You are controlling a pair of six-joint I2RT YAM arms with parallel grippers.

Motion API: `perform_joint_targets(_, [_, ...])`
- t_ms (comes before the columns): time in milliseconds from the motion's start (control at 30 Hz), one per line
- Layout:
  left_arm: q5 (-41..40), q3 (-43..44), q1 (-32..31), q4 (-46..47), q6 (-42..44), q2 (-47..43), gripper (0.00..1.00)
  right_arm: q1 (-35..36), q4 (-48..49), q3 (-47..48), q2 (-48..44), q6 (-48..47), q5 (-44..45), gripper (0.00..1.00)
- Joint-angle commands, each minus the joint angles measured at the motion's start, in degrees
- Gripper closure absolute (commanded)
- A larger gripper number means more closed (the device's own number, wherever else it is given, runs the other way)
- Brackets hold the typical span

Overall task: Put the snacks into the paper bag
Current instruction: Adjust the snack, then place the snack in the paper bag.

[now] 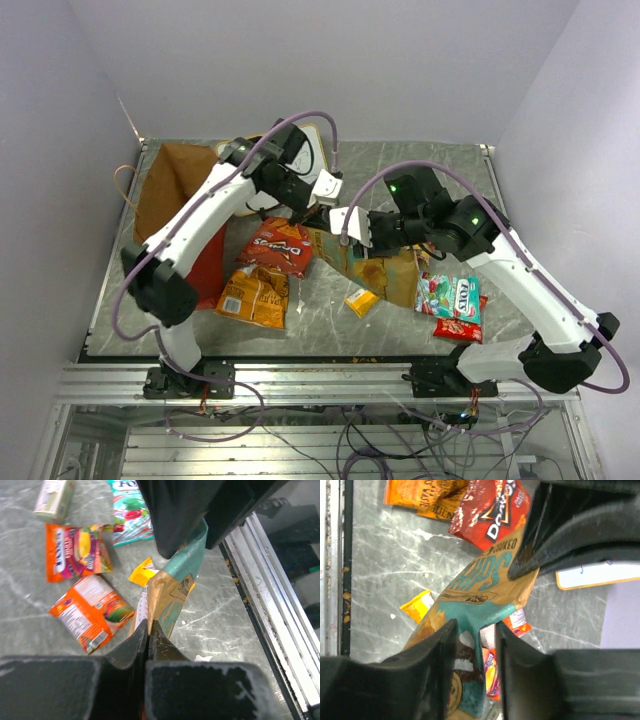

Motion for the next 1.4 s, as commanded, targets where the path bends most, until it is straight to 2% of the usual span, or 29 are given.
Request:
perform_joint_targets(0, [-7.4,-3.7,0.0,17.0,-20.2,-10.8,0.93,-0.5,4.1,1.3,-2.0,3.3,2.1,0.54])
perform_joint_targets(133, [-16.3,-4.2,0.2,21.3,-27.6,-15.9,0.93,-1.1,5.8,3.5,-3.1,5.6,3.9,0.24])
perform_joint_targets(200, [-20.0,-4.5,0.6,22.9,-30.5,-18.2,0.93,-1.8,7.3,5.2,-3.5,7.2,4.7,0.14])
perform_joint_targets(300, [-24.2,-4.6,1.6,23.8,-32.1,-21.2,0.93,-3.4,9.6,9.6,-4.2,9.3,5.5,0.05])
perform_joint_targets(500, [-27.1,-2.4,3.8,21.3,-31.4,-25.5,0.93,-4.1,12.0,18.8,-2.8,11.9,10.9,0.02])
perform_joint_targets(700, [-29.8,-2.1,6.1,19.6,-31.6,-30.2,0.93,-5.1,13.7,21.7,-2.3,13.7,14.9,0.01])
perform_joint_targets(900, [-29.9,-0.3,11.7,21.1,-37.0,-35.4,0.93,-13.7,16.1,21.4,-3.6,17.4,13.6,0.01])
perform_joint_targets(1067, [-39.2,3.6,13.2,20.2,-39.6,-37.4,0.93,-21.3,16.9,20.4,-4.2,21.1,11.3,0.01])
perform_joint_targets(1367, [-58.7,9.3,16.3,19.1,-45.4,-40.4,0.93,-31.1,18.9,8.2,-5.1,23.7,3.6,0.01])
